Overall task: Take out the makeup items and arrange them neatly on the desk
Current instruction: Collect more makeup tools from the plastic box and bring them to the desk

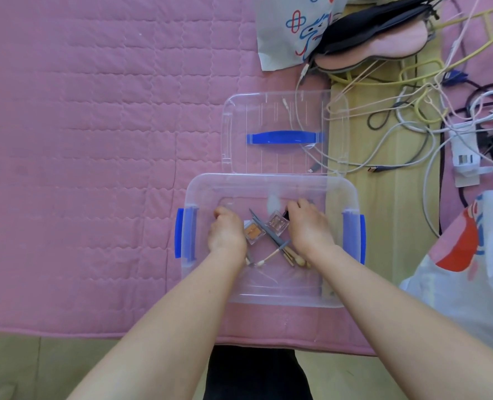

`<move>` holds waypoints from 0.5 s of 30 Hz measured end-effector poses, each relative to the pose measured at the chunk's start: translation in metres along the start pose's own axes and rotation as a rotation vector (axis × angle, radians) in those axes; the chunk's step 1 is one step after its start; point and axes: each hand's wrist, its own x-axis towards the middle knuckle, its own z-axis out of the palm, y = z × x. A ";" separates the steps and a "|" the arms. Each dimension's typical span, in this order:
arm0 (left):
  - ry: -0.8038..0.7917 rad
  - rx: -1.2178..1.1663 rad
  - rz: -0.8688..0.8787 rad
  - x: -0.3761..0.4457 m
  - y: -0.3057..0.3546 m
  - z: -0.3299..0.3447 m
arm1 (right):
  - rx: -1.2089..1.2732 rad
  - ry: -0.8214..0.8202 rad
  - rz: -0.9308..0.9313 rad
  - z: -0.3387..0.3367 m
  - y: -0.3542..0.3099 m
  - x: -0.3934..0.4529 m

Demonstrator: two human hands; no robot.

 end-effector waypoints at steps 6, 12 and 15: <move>-0.021 -0.254 -0.108 -0.011 -0.013 0.016 | 0.097 0.055 -0.002 0.002 0.000 -0.005; 0.031 -0.435 -0.157 -0.019 -0.011 0.013 | 0.318 0.040 -0.011 0.000 -0.006 -0.019; 0.061 -0.517 -0.109 -0.025 -0.007 0.008 | 0.292 0.004 -0.024 0.004 -0.006 -0.023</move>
